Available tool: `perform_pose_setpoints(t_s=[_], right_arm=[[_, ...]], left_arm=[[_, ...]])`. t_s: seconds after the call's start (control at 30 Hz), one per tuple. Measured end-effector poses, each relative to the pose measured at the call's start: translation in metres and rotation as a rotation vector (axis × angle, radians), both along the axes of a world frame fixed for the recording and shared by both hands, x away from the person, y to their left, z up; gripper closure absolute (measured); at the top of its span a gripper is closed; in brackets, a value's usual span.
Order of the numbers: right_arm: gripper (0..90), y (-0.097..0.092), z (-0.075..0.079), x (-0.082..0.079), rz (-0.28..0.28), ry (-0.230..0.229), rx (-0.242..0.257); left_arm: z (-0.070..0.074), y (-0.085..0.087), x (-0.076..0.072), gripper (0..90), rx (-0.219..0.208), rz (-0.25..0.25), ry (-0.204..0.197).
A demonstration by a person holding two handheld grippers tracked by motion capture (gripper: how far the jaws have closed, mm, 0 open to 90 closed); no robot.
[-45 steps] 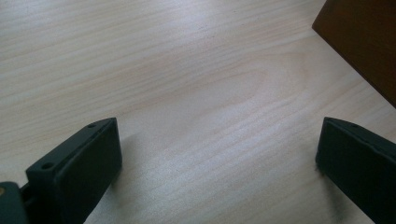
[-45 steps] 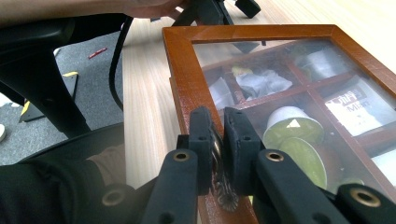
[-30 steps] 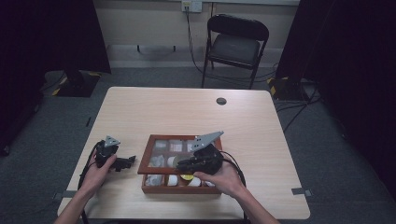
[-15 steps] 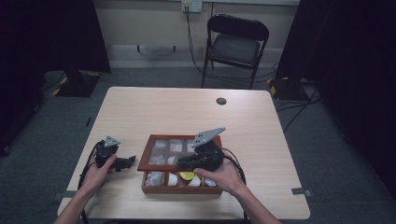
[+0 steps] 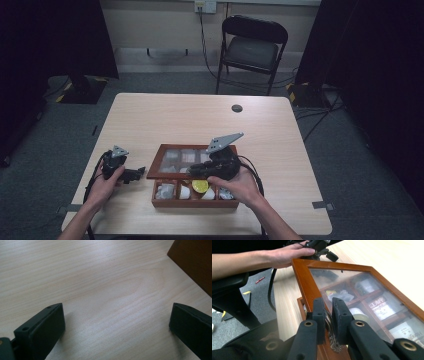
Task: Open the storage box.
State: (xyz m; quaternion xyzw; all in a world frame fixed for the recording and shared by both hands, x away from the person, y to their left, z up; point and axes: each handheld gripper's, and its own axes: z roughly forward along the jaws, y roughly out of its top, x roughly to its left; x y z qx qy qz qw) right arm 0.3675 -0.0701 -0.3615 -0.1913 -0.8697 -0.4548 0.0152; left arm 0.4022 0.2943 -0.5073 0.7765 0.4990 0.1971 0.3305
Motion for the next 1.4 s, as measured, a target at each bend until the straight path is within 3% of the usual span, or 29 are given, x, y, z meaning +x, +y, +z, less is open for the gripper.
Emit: perform_pose_setpoints(t_s=[0.5, 0.87, 1.03, 1.1, 1.23, 1.4], right_arm=[[81.2, -0.003, 0.012, 0.011, -0.023, 0.007, 0.051], [81.1, -0.003, 0.015, 0.014, -0.038, 0.015, 0.058], [81.2, -0.004, 0.018, 0.017, -0.043, 0.014, 0.069], [81.2, -0.005, 0.02, 0.019, -0.045, 0.015, 0.078], [81.3, -0.005, 0.022, 0.022, -0.046, 0.013, 0.085], [81.4, -0.005, 0.024, 0.025, -0.048, 0.011, 0.092]], left_arm=[[0.0, 0.0, 0.0, 0.0, 0.001, 0.001, 0.0], [0.001, 0.003, -0.002, 0.1, 0.005, -0.012, 0.013], [0.004, 0.005, -0.003, 4.9, 0.016, 0.002, 0.019], [0.008, 0.006, -0.005, 17.6, 0.011, 0.002, 0.022], [0.01, 0.005, -0.007, 17.5, -0.008, -0.03, 0.044], [0.019, -0.001, -0.013, 18.3, -0.058, -0.061, 0.019]])
